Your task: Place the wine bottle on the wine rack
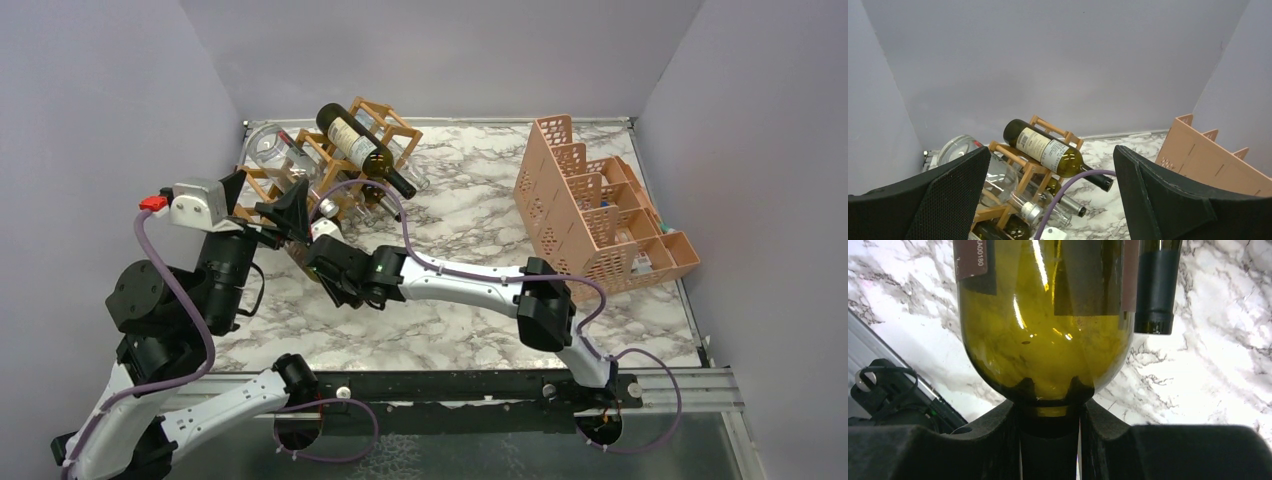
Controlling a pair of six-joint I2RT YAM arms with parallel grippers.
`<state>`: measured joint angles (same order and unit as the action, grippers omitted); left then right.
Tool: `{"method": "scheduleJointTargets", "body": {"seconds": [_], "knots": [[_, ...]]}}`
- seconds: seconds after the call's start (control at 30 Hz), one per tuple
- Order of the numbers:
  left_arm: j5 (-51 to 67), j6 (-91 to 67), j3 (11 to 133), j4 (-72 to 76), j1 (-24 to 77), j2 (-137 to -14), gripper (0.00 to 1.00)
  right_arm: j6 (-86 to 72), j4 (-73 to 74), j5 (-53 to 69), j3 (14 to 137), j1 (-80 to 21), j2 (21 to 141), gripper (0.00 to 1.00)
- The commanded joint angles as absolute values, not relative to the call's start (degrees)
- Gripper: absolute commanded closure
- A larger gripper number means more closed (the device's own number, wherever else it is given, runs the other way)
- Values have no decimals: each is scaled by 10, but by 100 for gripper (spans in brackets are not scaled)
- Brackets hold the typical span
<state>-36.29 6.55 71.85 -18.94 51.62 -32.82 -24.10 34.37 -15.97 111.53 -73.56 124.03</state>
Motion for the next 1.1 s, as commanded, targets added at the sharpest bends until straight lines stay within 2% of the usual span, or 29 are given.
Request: {"method": "scheduleJointTargets", "body": {"seconds": [0.0,0.43,1.07], "knots": [[-391,72,744,-207,518,-354,1,-217,326,-212,1191,-740,1257,92],[-383,49,732,-210,517,-358,1,-178,355,-231,1299,-740,1335,79],[-386,27,739,-222,517,-341,1,-144,273,-255,1310,-739,1368,61]]}}
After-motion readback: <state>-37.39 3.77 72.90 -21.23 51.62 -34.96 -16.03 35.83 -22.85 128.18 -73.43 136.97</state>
